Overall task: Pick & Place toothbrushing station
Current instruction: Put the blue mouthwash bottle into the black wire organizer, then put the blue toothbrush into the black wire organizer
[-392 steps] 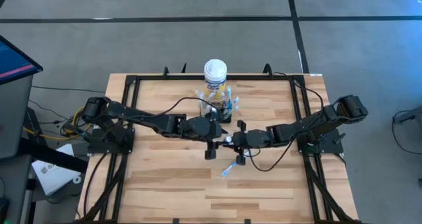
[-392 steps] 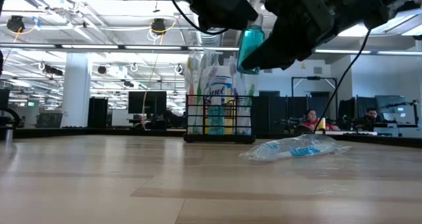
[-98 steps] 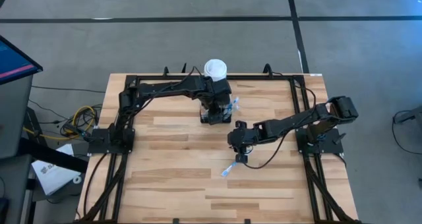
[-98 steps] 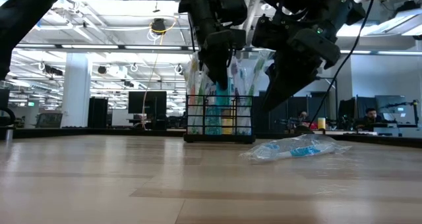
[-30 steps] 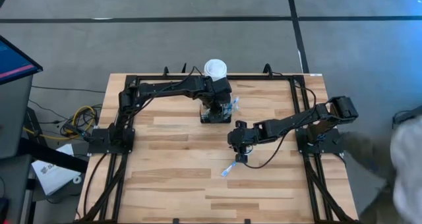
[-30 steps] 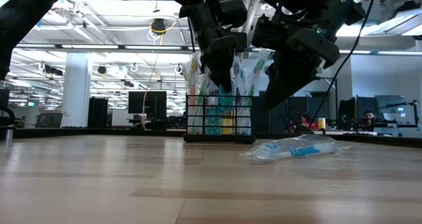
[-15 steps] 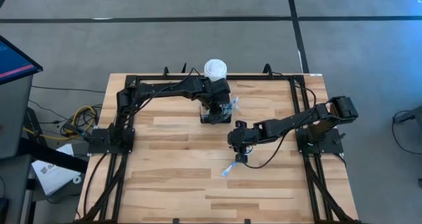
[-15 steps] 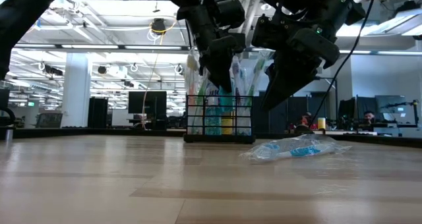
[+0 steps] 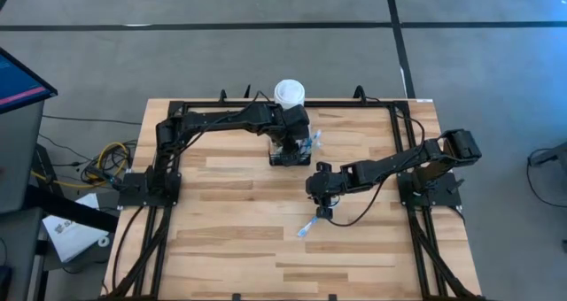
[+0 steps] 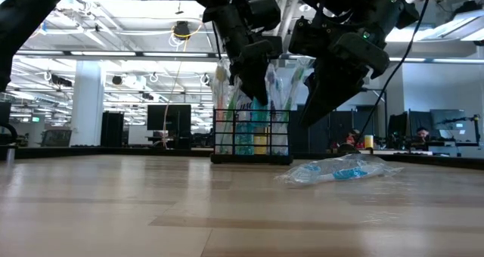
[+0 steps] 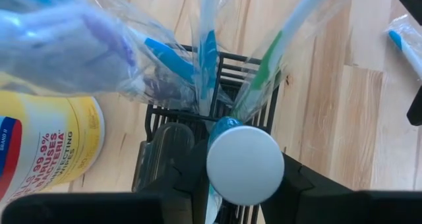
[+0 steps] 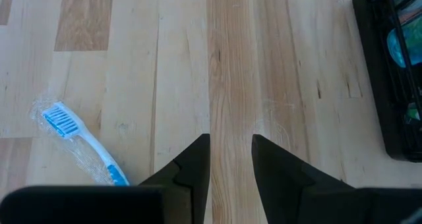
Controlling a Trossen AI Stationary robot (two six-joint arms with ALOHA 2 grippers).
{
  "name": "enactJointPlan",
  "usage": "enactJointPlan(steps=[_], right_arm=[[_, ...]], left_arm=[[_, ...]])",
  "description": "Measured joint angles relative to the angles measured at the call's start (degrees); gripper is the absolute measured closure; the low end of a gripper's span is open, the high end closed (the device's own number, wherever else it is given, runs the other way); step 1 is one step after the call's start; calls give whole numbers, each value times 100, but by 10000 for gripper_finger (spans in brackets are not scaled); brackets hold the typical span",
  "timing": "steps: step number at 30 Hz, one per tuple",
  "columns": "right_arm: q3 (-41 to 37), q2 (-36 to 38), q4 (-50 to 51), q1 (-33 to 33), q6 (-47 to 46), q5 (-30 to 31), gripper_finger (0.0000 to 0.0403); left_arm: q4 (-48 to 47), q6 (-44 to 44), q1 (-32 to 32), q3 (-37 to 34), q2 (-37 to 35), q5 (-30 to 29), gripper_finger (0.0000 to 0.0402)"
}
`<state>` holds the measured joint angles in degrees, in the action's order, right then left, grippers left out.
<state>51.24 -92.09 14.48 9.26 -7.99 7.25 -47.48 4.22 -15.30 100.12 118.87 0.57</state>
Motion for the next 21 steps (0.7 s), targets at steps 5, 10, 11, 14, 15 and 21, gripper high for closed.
enactJointPlan(steps=[5,10,11,14,15,21], right_arm=[[0,1,0,-1,-2,0,301],[0,0,2,0,-2,0,301],[0,0,2,-2,-2,0,301],[0,0,2,-1,-2,1,301],[0,0,2,-1,-2,0,301],[0,0,2,-2,-2,0,301]], left_arm=[[0,-12,1,0,0,1,306],[62,-12,1,0,0,41,288],[73,-14,2,0,0,41,282],[68,-12,3,0,0,38,267],[68,-12,1,0,0,36,264],[35,-14,1,0,0,32,274]])
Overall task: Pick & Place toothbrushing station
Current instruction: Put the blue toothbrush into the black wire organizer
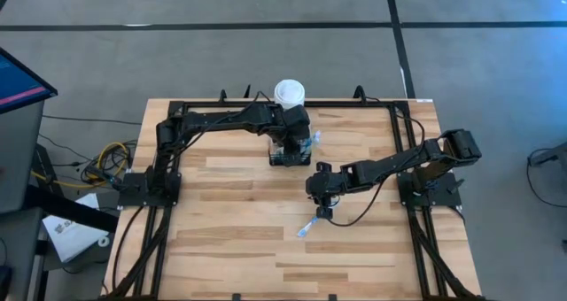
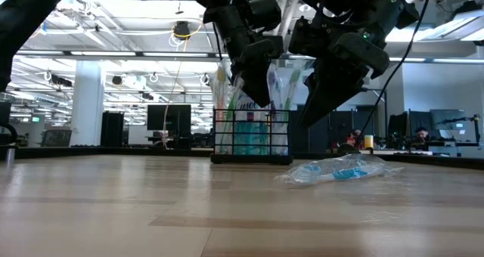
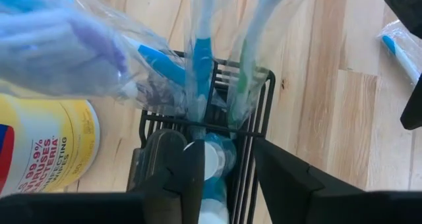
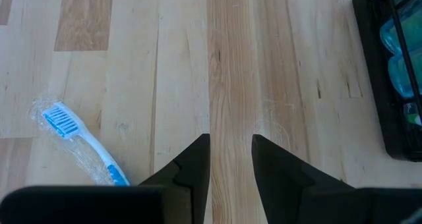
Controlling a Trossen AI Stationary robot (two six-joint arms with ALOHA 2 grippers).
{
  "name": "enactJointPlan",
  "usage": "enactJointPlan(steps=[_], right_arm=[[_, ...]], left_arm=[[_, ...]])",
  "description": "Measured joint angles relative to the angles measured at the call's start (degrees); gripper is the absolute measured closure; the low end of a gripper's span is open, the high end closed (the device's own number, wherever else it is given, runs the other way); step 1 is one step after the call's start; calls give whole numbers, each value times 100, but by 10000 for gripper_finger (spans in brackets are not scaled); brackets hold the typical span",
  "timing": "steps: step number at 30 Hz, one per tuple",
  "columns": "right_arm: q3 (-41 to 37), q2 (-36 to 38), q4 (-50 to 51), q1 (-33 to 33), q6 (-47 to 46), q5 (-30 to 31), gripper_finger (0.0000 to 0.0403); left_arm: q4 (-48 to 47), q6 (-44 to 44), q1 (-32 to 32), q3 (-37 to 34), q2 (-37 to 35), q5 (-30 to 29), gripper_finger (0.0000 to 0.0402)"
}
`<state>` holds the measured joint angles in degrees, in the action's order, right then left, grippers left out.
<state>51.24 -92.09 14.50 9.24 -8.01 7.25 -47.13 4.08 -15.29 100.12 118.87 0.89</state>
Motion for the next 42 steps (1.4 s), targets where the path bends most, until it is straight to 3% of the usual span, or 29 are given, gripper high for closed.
enactJointPlan(steps=[7,33,42], right_arm=[[0,0,2,-1,-2,0,301],[0,0,-45,2,-11,2,301],[0,0,-68,2,-27,2,301]], left_arm=[[0,-2,0,0,-100,-37,294],[-37,-133,109,-12,-1577,-48,295],[205,-279,518,-854,-2549,-53,295]])
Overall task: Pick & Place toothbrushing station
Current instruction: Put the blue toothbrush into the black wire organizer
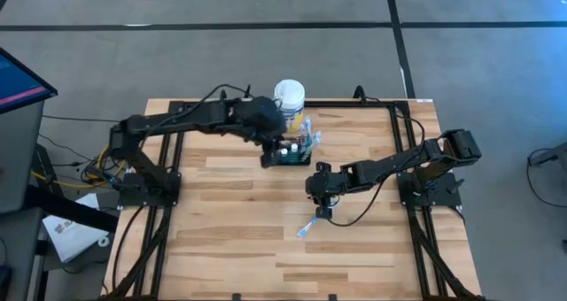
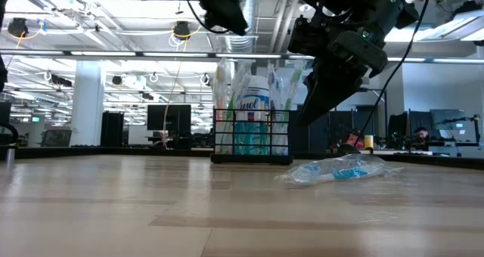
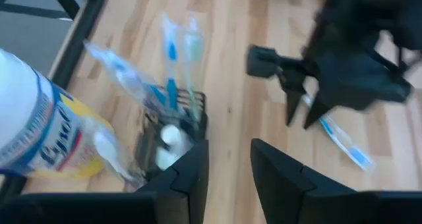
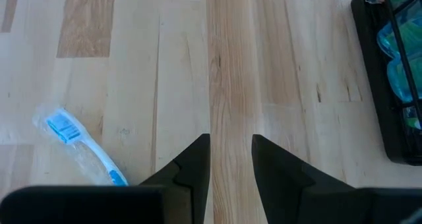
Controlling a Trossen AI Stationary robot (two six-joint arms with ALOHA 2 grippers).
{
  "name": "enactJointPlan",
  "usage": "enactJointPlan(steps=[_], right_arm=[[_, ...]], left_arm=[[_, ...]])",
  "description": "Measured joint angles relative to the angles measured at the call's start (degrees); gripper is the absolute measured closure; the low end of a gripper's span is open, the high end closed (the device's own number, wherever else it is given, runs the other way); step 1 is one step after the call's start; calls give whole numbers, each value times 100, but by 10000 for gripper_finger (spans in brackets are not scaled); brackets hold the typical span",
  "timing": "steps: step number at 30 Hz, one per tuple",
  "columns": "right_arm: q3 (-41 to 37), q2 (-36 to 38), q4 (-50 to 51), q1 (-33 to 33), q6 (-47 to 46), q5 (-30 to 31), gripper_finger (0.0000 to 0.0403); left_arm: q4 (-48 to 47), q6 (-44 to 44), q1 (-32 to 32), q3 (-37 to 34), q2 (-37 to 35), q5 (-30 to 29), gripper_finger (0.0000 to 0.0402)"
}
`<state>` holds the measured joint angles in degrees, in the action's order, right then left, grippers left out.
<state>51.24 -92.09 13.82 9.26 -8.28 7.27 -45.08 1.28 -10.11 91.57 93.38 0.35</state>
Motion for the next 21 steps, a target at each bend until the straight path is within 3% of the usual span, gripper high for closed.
enactJointPlan(steps=[15,21], right_arm=[[-2,0,40,517,55,-185,301],[-2,-13,-25,862,78,-179,301]], left_arm=[[1900,-479,964,-2391,-1719,-50,295],[2527,-678,1461,-3113,-2140,-423,295]])
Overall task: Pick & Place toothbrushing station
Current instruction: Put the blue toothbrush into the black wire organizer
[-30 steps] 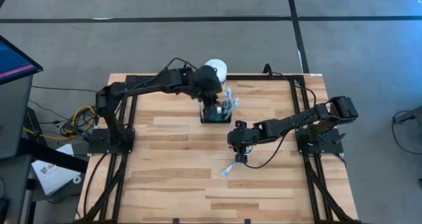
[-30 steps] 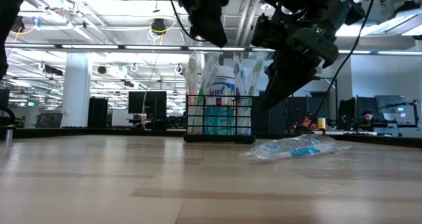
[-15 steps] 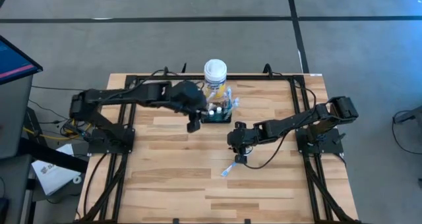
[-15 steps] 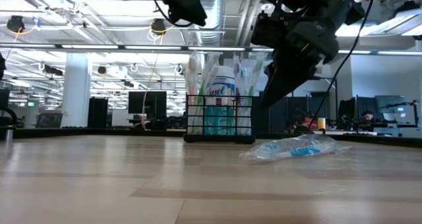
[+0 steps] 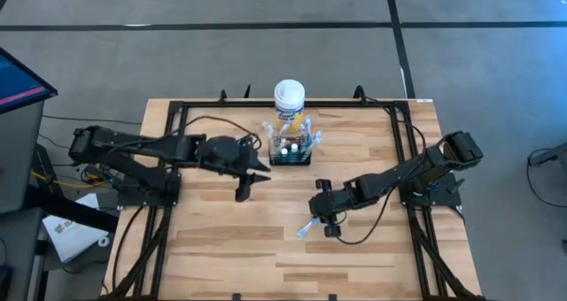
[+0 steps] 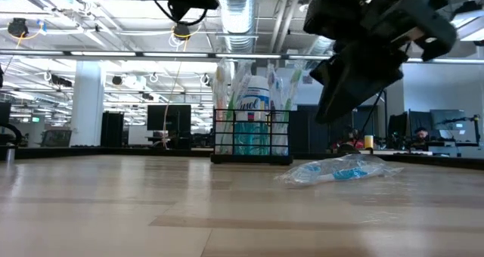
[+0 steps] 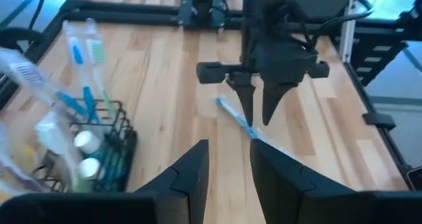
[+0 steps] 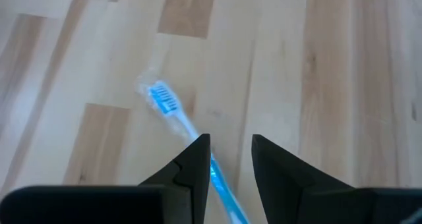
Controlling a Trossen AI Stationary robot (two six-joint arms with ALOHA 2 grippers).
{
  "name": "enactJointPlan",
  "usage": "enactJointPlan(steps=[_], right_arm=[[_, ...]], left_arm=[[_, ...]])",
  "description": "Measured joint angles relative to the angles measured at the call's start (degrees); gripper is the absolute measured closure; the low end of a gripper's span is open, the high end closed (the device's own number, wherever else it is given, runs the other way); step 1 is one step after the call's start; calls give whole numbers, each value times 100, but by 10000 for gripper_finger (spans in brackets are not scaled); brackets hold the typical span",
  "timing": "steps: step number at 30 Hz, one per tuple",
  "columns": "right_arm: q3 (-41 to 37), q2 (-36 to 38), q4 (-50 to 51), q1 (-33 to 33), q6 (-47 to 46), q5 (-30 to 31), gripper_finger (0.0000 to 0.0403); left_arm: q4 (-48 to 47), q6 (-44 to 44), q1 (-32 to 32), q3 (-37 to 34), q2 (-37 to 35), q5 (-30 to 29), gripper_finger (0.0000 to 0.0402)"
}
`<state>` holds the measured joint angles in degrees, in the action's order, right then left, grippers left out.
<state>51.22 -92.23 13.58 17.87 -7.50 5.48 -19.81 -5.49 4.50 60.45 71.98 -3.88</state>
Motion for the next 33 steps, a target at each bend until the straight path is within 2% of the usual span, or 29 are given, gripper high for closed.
enactJointPlan(steps=[9,13,18,25,33], right_arm=[[0,0,-88,402,363,269,301],[0,-4,-92,475,498,392,301],[23,-217,-165,494,523,390,301],[452,-724,-31,500,1028,363,301],[1126,-1188,1263,529,999,359,301]], left_arm=[[1024,-161,746,-723,-126,-450,295],[1193,-412,1075,-963,-124,-645,295],[1673,-549,1453,-1293,-126,-1016,295],[2306,-604,1790,-1698,-124,-1119,295],[2843,-706,1967,-2065,-124,-1146,296]])
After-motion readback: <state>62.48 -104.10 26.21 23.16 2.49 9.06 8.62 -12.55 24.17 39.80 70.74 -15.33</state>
